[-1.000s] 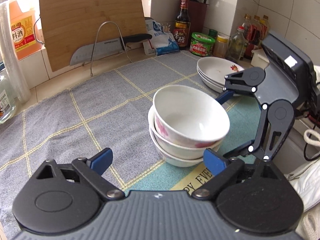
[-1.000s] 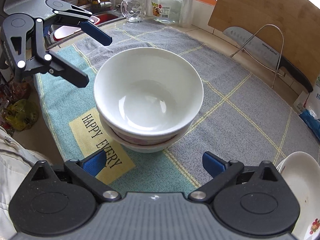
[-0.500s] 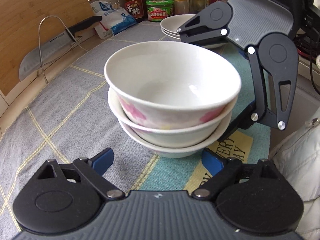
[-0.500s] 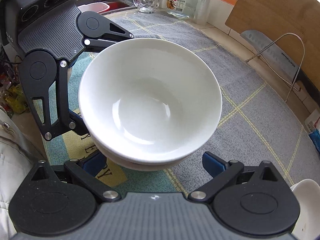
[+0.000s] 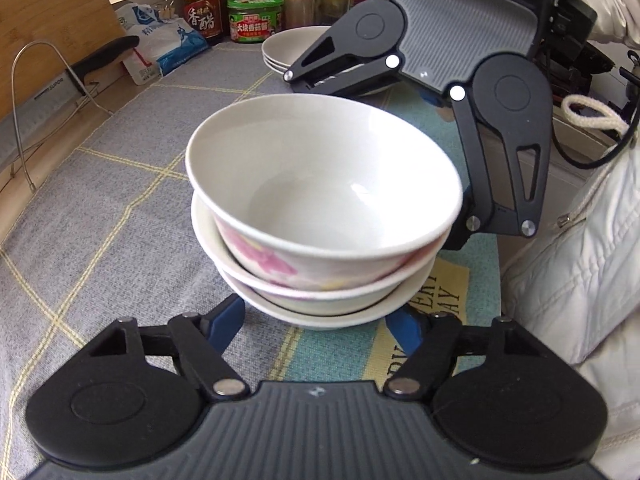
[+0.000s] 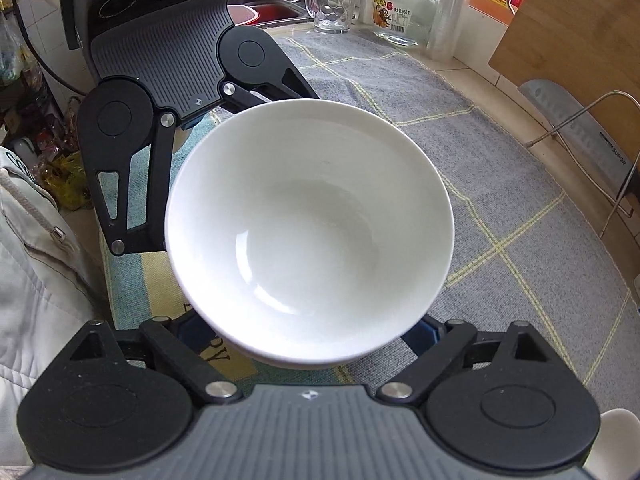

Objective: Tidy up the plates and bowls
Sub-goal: 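Grip the bowl stack from opposite sides with both tools, then lift the bowl stack with both tools and lower it onto the plate stack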

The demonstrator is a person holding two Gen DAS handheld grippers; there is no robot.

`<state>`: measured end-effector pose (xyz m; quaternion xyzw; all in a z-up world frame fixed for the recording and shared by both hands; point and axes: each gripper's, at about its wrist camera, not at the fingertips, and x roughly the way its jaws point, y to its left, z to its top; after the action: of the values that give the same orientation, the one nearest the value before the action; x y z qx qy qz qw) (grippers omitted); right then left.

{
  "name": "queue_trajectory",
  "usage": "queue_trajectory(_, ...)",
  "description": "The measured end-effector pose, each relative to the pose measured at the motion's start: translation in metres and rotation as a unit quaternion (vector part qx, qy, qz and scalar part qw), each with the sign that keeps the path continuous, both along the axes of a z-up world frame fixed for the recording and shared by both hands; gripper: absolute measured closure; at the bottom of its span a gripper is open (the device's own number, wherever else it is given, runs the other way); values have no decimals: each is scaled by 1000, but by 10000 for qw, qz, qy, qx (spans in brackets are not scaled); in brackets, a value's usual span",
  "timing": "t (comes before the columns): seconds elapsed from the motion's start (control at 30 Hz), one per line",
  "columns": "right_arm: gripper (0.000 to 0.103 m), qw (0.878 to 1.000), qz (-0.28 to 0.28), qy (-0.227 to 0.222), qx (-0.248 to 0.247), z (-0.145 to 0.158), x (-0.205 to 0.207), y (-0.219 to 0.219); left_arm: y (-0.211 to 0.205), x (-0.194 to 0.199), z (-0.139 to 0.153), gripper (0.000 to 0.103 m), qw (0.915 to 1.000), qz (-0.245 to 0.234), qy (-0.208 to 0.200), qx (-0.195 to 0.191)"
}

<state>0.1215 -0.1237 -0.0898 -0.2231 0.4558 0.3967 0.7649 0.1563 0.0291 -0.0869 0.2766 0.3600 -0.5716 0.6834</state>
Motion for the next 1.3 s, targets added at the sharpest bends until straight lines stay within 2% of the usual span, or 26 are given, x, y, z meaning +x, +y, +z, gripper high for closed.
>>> queue_trajectory(0.47,9,9997,-50,238,59,6,1,-3,-2,9,3,26,9992,-377,135,4)
queue_trajectory(1.0,8,9995,-138,260,68,8,0,-4,-2,17,7,23,9985,-347,411,-48)
queue_trajectory(1.3,8,9994,-212,271,89,8,1,-4,-3,14,7,23,9989,-345,301,-72)
